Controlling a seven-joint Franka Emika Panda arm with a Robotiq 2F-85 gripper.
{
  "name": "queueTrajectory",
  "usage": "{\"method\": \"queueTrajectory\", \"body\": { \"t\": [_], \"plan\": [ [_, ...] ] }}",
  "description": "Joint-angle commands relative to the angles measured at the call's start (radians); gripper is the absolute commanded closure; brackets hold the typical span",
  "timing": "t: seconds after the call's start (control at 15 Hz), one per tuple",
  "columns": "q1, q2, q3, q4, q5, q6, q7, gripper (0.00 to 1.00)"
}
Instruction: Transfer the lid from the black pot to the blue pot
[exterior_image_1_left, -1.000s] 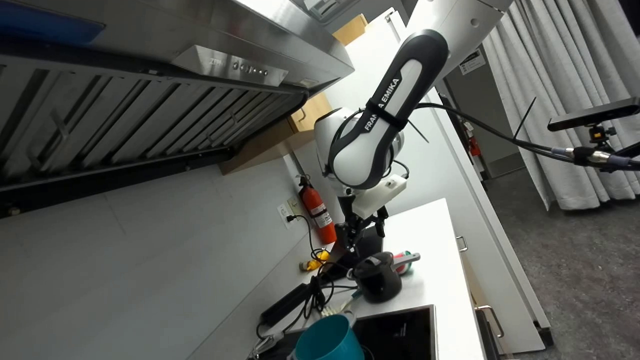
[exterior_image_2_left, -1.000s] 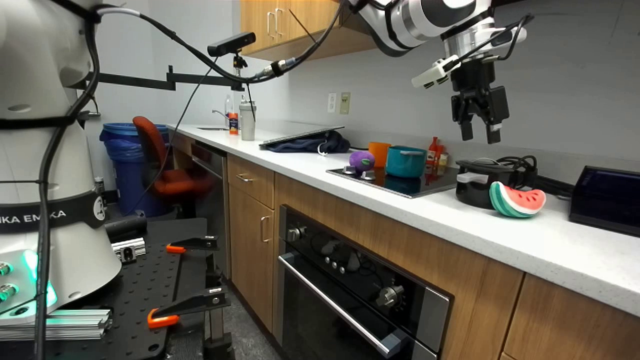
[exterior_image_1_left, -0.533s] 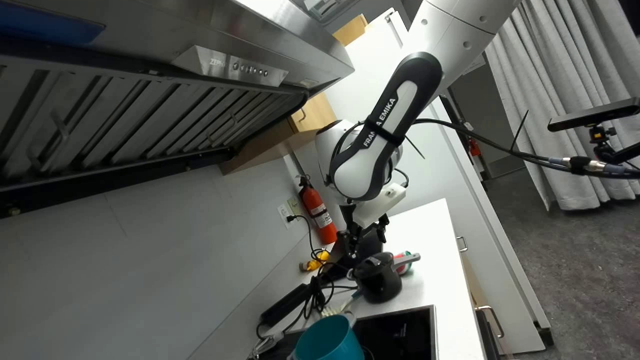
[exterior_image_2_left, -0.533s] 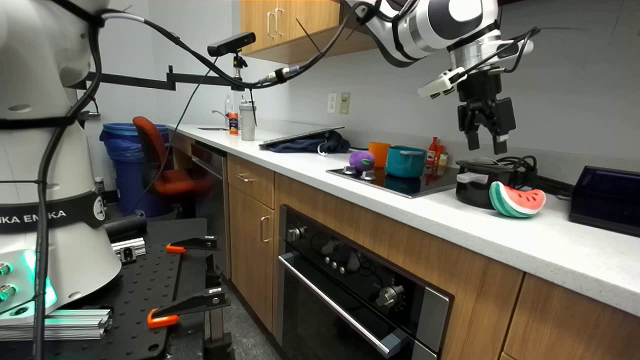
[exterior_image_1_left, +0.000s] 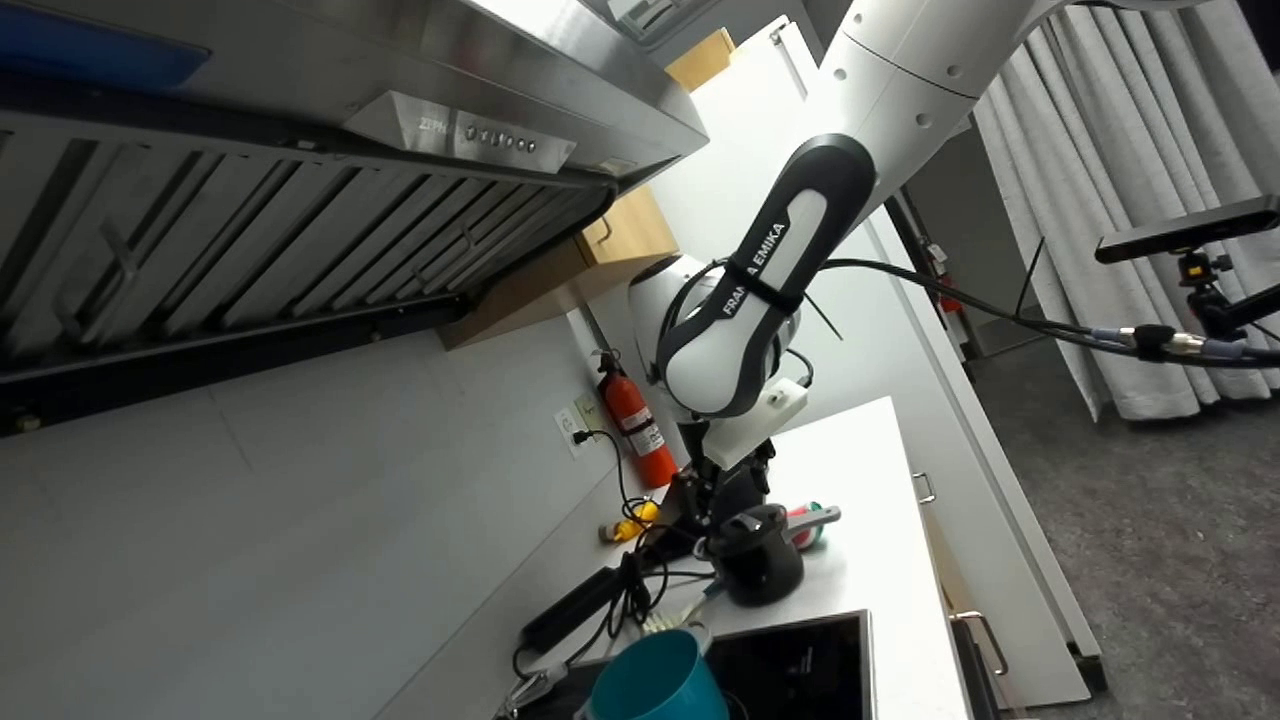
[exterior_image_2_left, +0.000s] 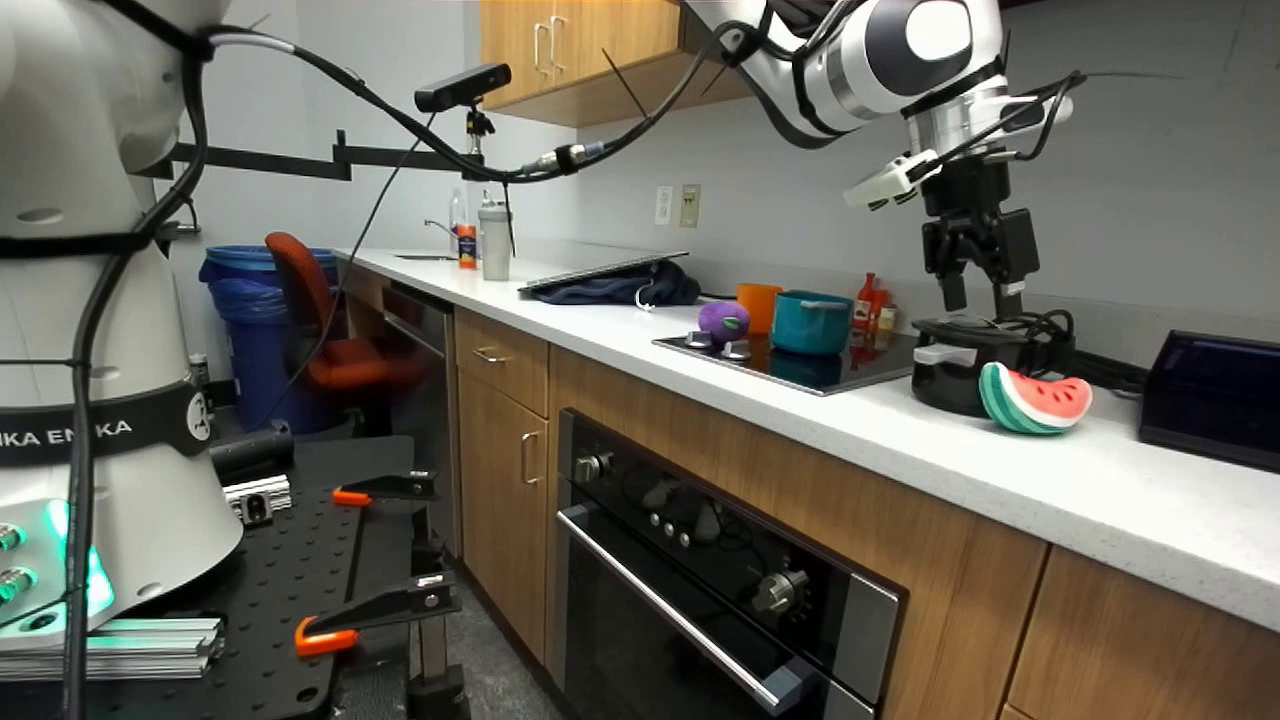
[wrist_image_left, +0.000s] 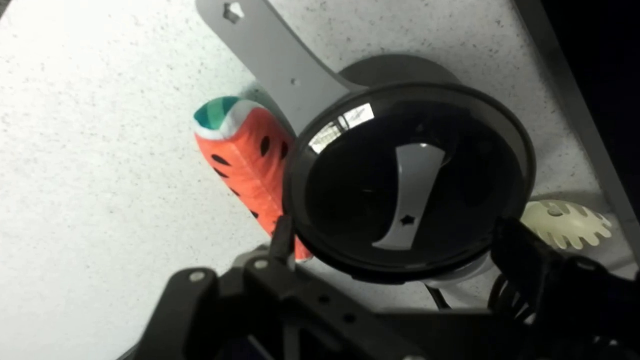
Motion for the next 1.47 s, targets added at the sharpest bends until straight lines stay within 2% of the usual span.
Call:
{"method": "queueTrajectory", "body": {
  "t": [0.0, 0.07, 0.13, 0.33, 0.73, 0.87, 0.93, 1.4],
  "plan": [
    [0.022, 0.042, -0.025, 0.059, -0.008, -0.019, 0.035, 0.00],
    [0.023, 0.045, -0.026, 0.061, -0.008, -0.019, 0.036, 0.06],
    [0.024, 0.048, -0.028, 0.064, -0.007, -0.019, 0.038, 0.26],
    [0.029, 0.051, -0.033, 0.074, -0.007, -0.021, 0.047, 0.51],
    [0.039, 0.045, -0.044, 0.077, -0.012, -0.019, 0.074, 0.95],
    [0.044, 0.036, -0.046, 0.069, -0.014, -0.017, 0.083, 1.00],
    [0.048, 0.028, -0.045, 0.063, -0.015, -0.014, 0.086, 0.96],
    [0.104, -0.052, -0.052, 0.022, -0.067, 0.031, 0.115, 0.96]
  ]
}}
